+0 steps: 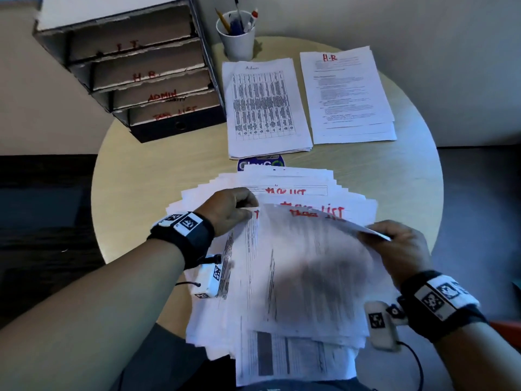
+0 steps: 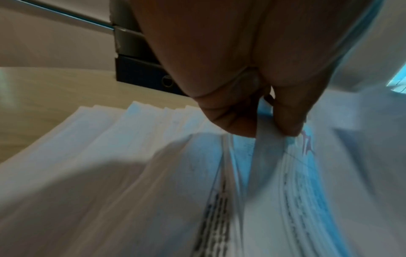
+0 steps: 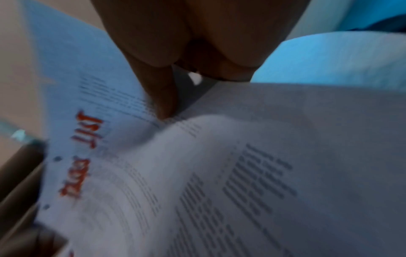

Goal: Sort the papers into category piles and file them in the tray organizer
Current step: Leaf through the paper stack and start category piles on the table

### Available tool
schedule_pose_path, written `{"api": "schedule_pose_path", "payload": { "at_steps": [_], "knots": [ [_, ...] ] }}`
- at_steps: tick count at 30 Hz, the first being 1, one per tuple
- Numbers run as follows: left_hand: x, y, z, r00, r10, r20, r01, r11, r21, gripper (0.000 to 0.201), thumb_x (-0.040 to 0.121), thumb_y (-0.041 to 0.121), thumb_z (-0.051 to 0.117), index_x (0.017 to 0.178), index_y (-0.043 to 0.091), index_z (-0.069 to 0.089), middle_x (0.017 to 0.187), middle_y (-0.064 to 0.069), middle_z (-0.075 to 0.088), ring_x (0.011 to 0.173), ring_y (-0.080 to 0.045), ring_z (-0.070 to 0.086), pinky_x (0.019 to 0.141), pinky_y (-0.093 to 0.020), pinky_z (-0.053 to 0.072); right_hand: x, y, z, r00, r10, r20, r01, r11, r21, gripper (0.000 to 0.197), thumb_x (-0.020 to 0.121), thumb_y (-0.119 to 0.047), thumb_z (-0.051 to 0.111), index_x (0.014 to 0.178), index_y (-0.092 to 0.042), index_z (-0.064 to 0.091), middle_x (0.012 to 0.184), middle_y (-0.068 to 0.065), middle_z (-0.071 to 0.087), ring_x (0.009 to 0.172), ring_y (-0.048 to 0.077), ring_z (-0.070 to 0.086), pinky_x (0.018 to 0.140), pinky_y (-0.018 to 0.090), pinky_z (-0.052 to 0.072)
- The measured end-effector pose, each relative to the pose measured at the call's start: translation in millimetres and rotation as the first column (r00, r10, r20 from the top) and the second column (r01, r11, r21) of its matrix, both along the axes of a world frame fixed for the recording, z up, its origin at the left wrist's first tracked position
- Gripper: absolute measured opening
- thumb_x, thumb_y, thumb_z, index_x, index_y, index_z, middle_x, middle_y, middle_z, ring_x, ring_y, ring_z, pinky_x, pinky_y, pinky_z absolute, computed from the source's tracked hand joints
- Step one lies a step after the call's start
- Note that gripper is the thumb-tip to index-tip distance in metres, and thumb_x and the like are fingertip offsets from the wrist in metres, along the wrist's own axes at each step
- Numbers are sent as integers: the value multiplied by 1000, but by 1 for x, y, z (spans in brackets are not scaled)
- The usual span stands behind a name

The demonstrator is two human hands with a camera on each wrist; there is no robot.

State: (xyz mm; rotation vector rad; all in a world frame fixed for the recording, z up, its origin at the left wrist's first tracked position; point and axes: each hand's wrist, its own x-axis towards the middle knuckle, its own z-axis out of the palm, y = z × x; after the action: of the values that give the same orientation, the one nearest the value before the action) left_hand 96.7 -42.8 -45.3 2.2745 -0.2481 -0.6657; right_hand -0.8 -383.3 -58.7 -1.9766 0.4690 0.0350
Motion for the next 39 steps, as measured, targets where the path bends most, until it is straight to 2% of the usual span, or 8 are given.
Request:
{"api": "schedule_pose_path", "payload": {
  "at_steps": [7,10,16,19,23,28,32,39],
  "knots": [
    [-1,1,-1,995,76,57,-83,990,118,12,98,18,59,105,15,67,99,0,64,97,-23,60,86,-34,50,-20,-32,10,999,3,40,-11,981,196,15,73,4,77,68,-4,66,57,-6,63,47,17,50,40,16,35],
    [-3,-8,8,975,-47,215,-6,971,241,39,93,25,63,131,24,57,125,-3,51,116,-21,47,102,-36,42,-21,-28,12,1000,-13,28,5,959,285,12,71,15,72,73,9,62,53,-6,61,44,7,50,39,12,35],
    [-6,-48,29,998,27,-50,-35,985,-167,93,80,19,81,152,35,24,155,3,35,137,-11,39,105,-24,34,-16,-25,-1,993,118,-20,-106,942,320,41,71,27,64,63,-12,69,71,1,71,65,14,66,57,19,51],
    [-1,-58,27,989,24,-144,-52,980,-194,73,83,8,78,143,29,42,141,-1,54,112,-11,60,95,-23,48,-12,-25,2,989,136,-53,-105,916,388,46,73,30,59,61,-13,70,70,3,71,62,14,66,56,19,52],
    [0,-58,28,986,145,-85,-154,982,-107,21,85,6,74,96,22,67,96,-3,74,85,-18,69,81,-32,56,-7,-23,10,992,89,-91,-41,902,430,19,62,4,80,61,-9,66,62,6,62,53,14,55,48,20,42],
    [-4,-44,35,969,244,-42,-246,966,-79,11,83,15,79,80,14,69,65,-1,66,59,-12,57,65,-29,51,-3,-13,8,990,-14,-138,63,933,355,12,75,5,75,82,-3,71,84,21,73,71,26,66,67,39,55],
    [-9,-39,35,969,243,-43,-245,968,-56,17,84,31,77,76,18,70,65,0,70,62,-16,64,69,-31,53,-3,0,9,993,-61,-106,78,983,166,12,79,-3,77,76,-14,71,65,-3,72,55,9,63,51,22,52],
    [-17,-29,26,970,235,-61,-235,972,3,22,87,34,74,73,19,67,64,0,69,68,-22,67,77,-43,56,-10,17,17,993,66,94,-17,893,-451,6,83,-18,70,85,-20,75,92,-2,75,90,20,67,78,21,42]
  ]
}}
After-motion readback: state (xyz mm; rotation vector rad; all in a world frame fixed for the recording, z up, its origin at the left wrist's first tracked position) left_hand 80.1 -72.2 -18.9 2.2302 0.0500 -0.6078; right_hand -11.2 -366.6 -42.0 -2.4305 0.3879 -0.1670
